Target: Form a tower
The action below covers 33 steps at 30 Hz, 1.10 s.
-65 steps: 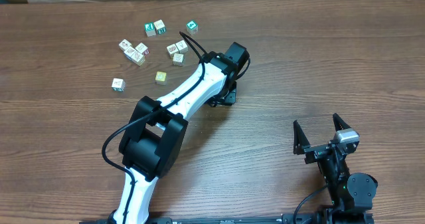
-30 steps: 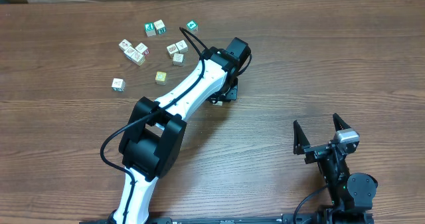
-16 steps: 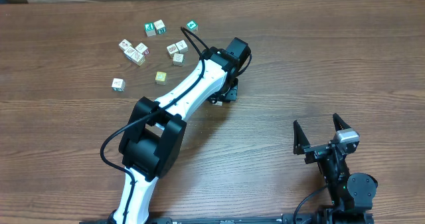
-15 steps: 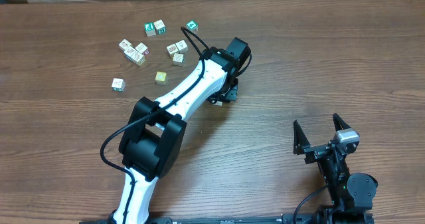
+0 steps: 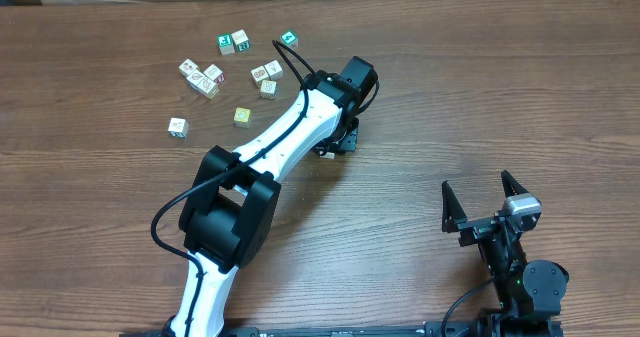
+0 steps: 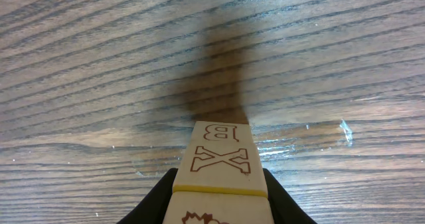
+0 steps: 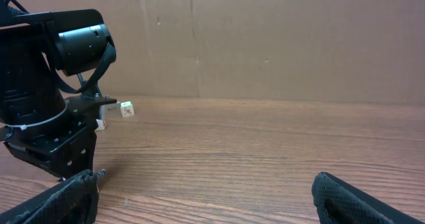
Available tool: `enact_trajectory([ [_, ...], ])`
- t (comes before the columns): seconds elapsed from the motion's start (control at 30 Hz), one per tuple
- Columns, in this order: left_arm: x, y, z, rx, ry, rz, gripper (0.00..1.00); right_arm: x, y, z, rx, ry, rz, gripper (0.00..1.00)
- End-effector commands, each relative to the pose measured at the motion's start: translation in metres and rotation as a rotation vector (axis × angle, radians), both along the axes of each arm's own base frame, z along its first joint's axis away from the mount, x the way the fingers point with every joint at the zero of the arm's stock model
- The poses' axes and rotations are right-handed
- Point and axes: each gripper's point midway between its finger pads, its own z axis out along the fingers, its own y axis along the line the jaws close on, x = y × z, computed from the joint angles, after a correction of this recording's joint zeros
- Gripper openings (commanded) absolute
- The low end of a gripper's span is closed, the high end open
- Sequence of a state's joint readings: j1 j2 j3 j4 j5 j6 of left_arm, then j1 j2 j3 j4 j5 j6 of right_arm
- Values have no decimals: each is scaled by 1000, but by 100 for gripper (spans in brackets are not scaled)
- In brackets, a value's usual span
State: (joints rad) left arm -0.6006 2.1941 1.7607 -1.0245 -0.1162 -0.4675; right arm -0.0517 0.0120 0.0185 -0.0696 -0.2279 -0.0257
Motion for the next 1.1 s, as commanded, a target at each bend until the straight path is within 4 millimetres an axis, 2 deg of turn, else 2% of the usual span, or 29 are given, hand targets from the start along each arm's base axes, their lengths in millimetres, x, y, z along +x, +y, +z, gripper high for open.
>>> enact_trajectory([
  [0.0, 6, -5, 14, -23, -30, -24, 26, 0, -1, -2, 2, -3, -6, 100],
  [1.07, 8, -7, 17, -26, -38, -42, 24, 0, -1, -2, 2, -3, -6, 100],
])
